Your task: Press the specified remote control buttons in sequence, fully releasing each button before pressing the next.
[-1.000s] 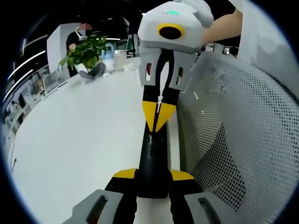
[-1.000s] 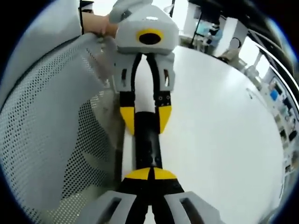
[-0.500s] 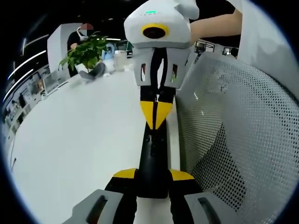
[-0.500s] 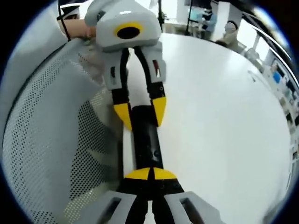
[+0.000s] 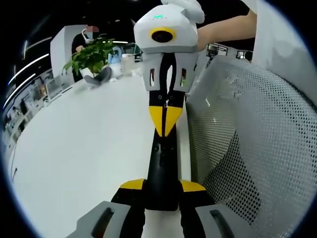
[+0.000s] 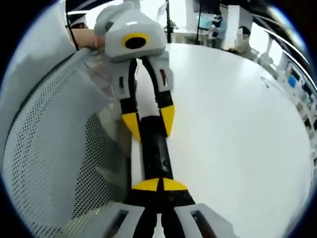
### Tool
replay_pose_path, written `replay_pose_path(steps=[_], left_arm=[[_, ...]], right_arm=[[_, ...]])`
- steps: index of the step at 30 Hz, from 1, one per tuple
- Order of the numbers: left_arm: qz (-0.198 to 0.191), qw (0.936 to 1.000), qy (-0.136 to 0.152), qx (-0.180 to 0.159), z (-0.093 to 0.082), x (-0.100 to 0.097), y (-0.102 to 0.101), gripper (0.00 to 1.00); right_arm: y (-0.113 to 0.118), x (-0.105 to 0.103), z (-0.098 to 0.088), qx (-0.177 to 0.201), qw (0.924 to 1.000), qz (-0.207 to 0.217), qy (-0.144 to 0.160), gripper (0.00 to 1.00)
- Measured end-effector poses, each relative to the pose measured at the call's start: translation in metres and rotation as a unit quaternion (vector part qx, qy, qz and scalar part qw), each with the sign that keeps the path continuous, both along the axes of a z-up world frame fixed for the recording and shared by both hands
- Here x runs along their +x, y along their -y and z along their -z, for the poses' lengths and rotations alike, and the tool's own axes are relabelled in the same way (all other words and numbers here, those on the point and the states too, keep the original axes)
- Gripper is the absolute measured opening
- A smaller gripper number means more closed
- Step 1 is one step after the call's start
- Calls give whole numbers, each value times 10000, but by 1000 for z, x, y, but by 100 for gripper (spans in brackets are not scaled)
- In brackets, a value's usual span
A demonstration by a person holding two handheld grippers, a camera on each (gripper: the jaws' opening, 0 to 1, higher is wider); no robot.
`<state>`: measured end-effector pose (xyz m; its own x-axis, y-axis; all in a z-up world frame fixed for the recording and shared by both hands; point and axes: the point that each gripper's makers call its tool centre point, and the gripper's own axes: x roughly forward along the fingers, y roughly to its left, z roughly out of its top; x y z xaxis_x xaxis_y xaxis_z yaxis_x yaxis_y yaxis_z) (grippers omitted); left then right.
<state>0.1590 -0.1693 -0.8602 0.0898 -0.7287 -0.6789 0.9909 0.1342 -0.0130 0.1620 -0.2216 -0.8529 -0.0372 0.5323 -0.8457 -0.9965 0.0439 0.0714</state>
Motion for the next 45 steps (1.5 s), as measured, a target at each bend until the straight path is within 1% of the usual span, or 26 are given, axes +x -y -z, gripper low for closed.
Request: replay_pose_path(steps=[7, 11, 19, 25, 27, 29, 33, 35, 39, 43, 45], left_arm=[[-1, 10000, -2, -1, 0, 0, 0, 25], [-2, 10000, -2, -2, 0, 0, 0, 25], [-5, 10000, -6, -4, 0, 0, 0, 25], [-4, 10000, -5, 0, 0, 0, 0, 25], [3, 10000, -2, 4, 0, 0, 0, 25], [9, 10000, -1, 7, 0, 0, 0, 25], [7, 10000, -1, 8, 0, 0, 0, 25], [6, 10000, -1, 8, 0, 0, 0, 25], [5, 10000, -2, 7, 0, 0, 0, 25], [3, 10000, -3, 5, 0, 0, 0, 25], [2, 10000, -4, 5, 0, 0, 0, 25]], right_arm=[[3, 0, -1, -79, 10000, -29, 43, 0], [6, 0, -1, -67, 9999, 81, -30, 0], [9, 0, -1, -102, 9999, 113, 2, 0], [9, 1, -1, -70, 9996, 259, -124, 0], [8, 0, 0, -145, 9996, 224, -64, 0], [8, 0, 1, -241, 9997, 67, 83, 0], [7, -1, 1, -335, 9992, -59, 204, 0], [8, 0, 1, -346, 9991, -62, 217, 0], [9, 1, 1, -264, 9994, 42, 201, 0], [10, 0, 0, -41, 9996, 172, 200, 0], [9, 1, -1, 150, 9994, 244, 214, 0]])
